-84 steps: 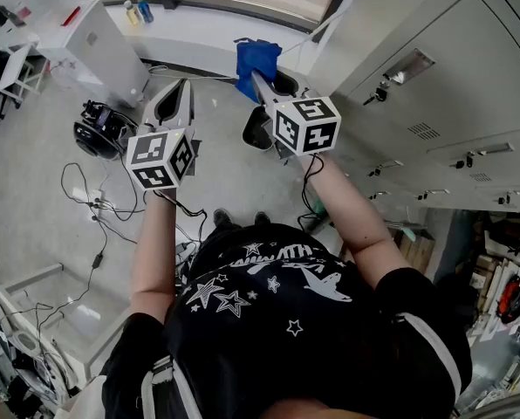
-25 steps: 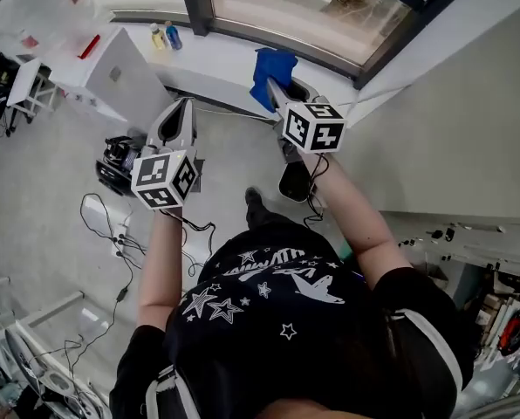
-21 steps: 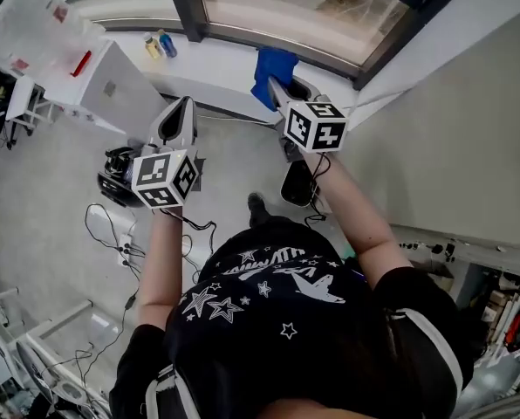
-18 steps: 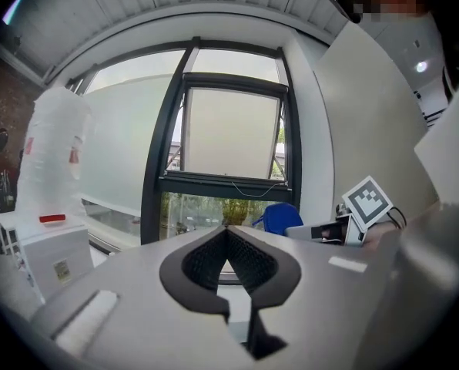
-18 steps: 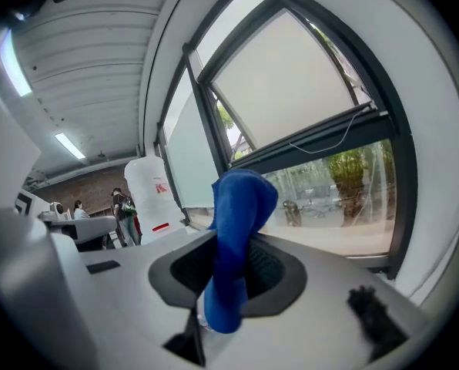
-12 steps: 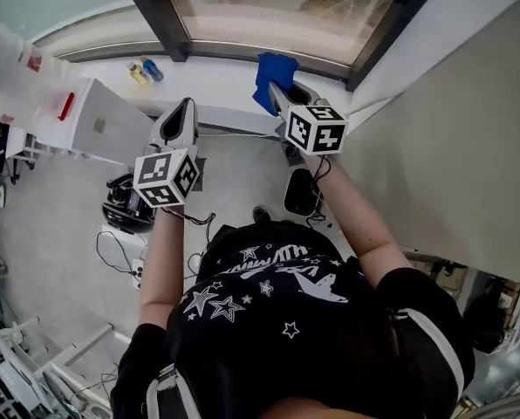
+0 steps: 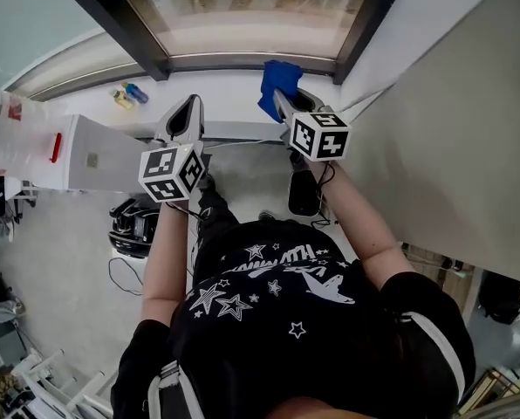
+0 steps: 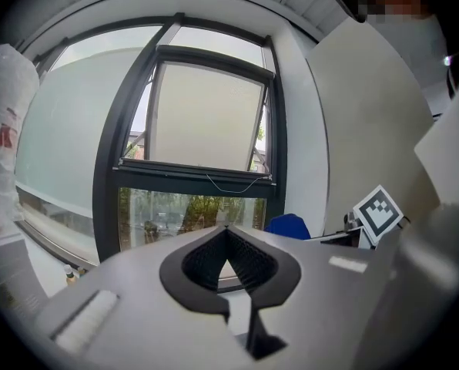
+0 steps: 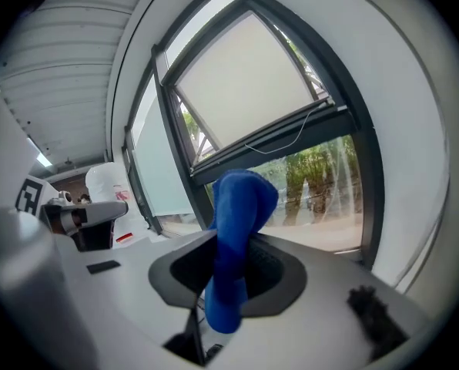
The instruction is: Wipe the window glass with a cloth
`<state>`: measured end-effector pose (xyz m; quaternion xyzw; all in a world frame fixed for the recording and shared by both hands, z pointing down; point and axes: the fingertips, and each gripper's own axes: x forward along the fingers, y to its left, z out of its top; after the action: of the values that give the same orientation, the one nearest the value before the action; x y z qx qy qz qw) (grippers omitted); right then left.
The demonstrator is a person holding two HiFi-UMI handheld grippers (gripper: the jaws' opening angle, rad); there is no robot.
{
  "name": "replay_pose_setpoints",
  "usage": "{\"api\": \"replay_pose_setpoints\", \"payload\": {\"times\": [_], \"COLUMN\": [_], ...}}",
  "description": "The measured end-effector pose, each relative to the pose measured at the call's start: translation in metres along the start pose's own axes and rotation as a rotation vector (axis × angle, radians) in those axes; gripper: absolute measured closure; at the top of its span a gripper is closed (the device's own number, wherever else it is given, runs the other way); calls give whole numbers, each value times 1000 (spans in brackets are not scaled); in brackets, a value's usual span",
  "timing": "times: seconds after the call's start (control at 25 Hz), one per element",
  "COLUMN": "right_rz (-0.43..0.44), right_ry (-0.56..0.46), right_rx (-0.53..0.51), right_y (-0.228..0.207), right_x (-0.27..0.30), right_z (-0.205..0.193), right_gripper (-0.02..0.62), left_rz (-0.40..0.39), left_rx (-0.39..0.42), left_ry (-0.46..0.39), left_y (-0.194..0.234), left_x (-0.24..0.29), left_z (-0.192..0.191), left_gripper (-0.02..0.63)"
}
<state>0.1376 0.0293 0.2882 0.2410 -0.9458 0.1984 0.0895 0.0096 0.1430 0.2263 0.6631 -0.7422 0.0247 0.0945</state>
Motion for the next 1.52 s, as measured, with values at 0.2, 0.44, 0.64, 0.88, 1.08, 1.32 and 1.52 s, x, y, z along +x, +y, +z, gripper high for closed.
{"api": "replay_pose_setpoints", "payload": {"times": [0.2,0.44,0.64,0.88,1.08,1.32,1.52], "right_rz": [-70,-114,-134,-132,-109,-118,-117], "right_ry": [-21,5,15,41,71,78,93], "right_rx": [12,13,0,-39,-88,-125,-167], "right_y": [-13,1,18,54,87,111,120], "right_x": [19,64,115,182,239,306,365], "right_z": [7,5,12,20,25,33,38], "right_gripper": [509,509,509,509,509,509,509], "left_rz": [-58,-94,-101,-108,-134,-156,-160], "left_rx": [-2,-27,-41,-68,-70,-91,-89], "left_ry": [-3,25,36,38,42,56,69], "left_y": [17,70,130,200,246,302,342], "left_x": [26,49,70,92,111,138,170], "left_z": [1,-5,-2,2,5,2,-3], "left_gripper": [598,597,597,597,598,597,597]}}
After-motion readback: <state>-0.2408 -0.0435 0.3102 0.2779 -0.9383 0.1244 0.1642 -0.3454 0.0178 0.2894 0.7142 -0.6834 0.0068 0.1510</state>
